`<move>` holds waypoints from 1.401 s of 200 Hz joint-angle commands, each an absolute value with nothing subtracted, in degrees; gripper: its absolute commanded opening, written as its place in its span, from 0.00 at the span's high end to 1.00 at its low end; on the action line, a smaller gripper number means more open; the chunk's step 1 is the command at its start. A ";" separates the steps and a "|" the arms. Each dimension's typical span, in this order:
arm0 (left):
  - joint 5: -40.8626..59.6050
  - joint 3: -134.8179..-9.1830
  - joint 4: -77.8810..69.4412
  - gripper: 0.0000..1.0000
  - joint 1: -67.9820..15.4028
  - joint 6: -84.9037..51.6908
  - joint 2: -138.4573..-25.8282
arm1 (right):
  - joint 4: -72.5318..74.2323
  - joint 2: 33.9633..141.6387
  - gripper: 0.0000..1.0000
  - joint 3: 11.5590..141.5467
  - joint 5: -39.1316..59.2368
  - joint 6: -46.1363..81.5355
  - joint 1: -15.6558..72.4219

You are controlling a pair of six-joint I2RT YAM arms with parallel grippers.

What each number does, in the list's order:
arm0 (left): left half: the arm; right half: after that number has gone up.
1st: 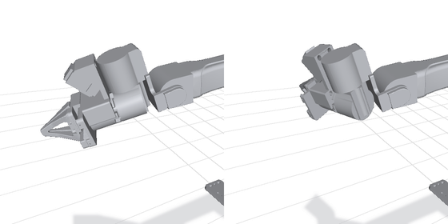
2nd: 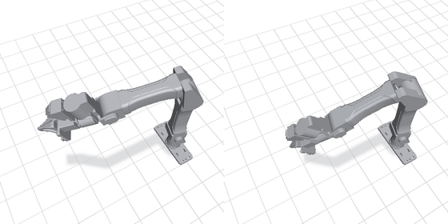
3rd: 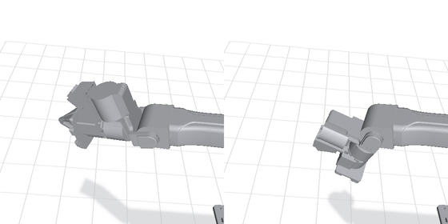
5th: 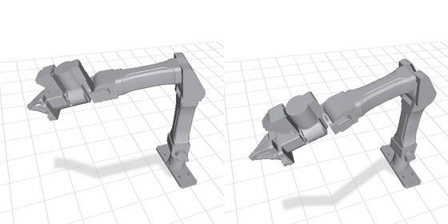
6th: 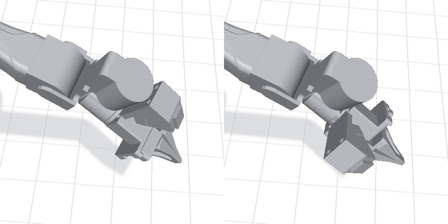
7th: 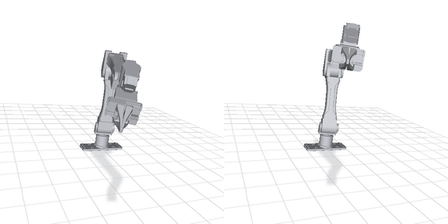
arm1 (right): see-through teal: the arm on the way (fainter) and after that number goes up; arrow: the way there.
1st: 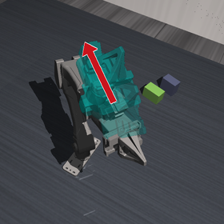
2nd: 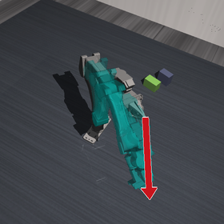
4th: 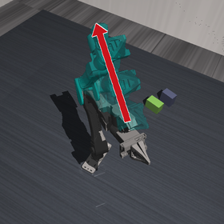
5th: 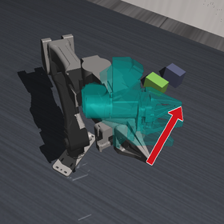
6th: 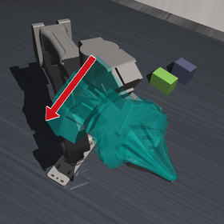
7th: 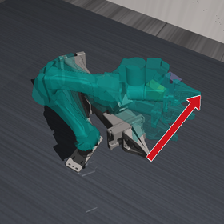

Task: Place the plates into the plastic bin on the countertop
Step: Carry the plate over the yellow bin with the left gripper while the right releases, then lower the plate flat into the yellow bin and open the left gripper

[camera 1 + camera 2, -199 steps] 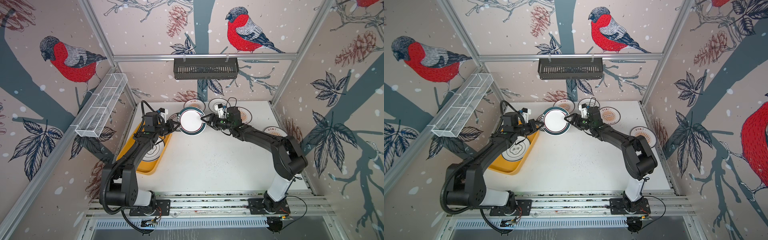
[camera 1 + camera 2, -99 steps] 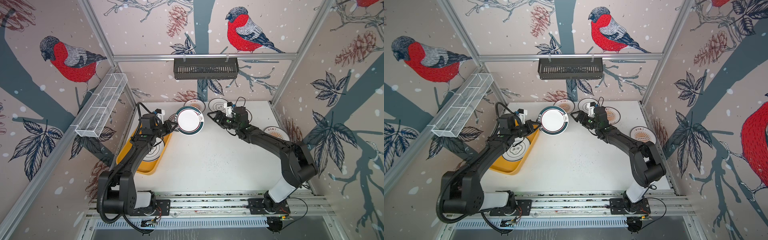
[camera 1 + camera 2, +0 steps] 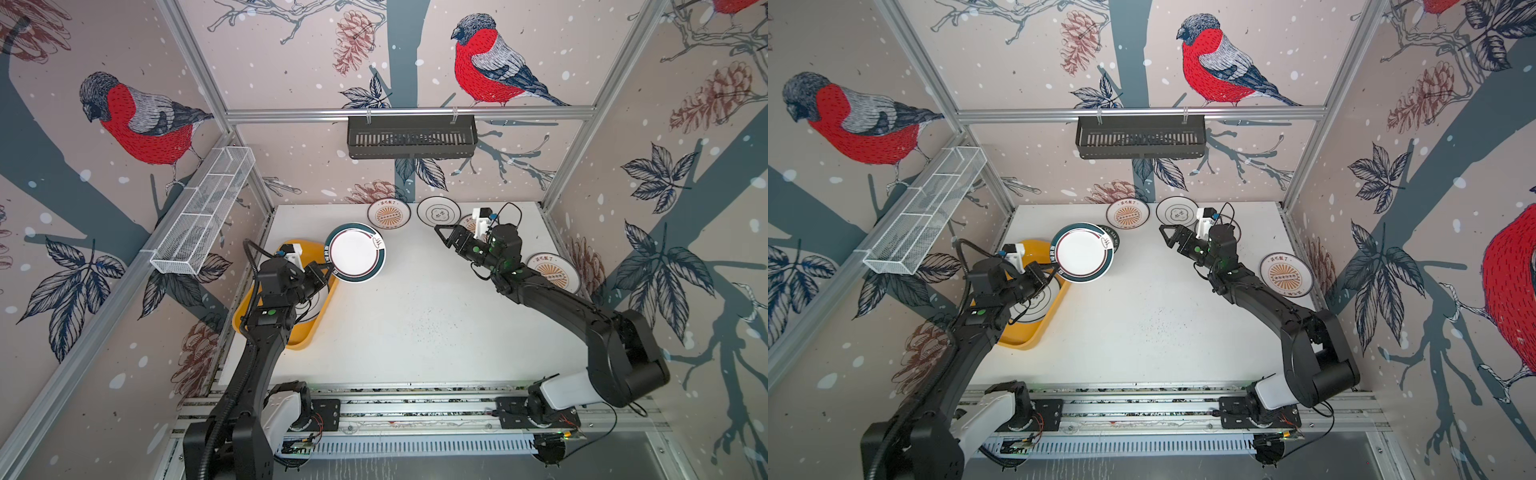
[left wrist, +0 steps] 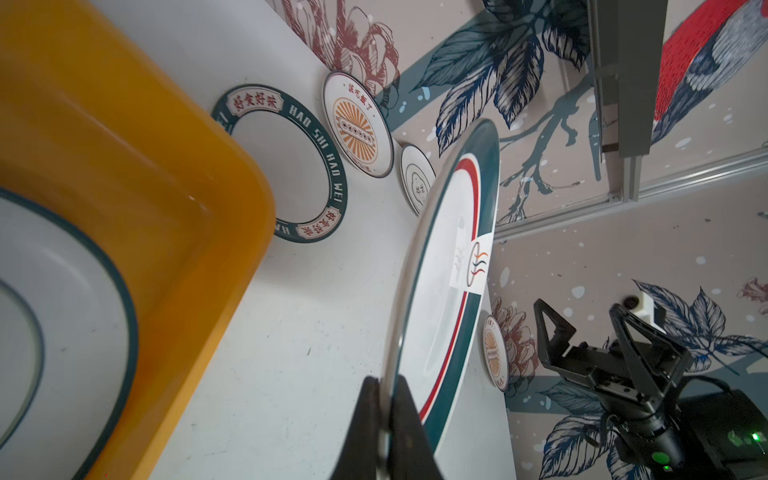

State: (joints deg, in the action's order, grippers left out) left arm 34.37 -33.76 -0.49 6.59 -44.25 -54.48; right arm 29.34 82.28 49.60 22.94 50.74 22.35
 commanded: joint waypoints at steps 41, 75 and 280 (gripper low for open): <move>39.74 -28.56 2.00 1.00 19.30 -47.99 -48.81 | 34.62 76.74 0.01 46.81 18.42 45.04 22.58; 42.45 -25.99 2.40 1.00 25.65 -48.48 -48.78 | 32.96 75.98 0.01 46.03 17.07 44.54 22.44; 35.70 -26.41 13.03 1.00 37.09 -38.27 -56.06 | 28.62 76.96 0.00 45.39 14.01 46.53 19.47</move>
State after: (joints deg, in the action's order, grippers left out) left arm 32.12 -26.98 16.01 36.95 -39.77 -54.57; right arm 29.15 76.90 45.39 15.53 45.39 19.94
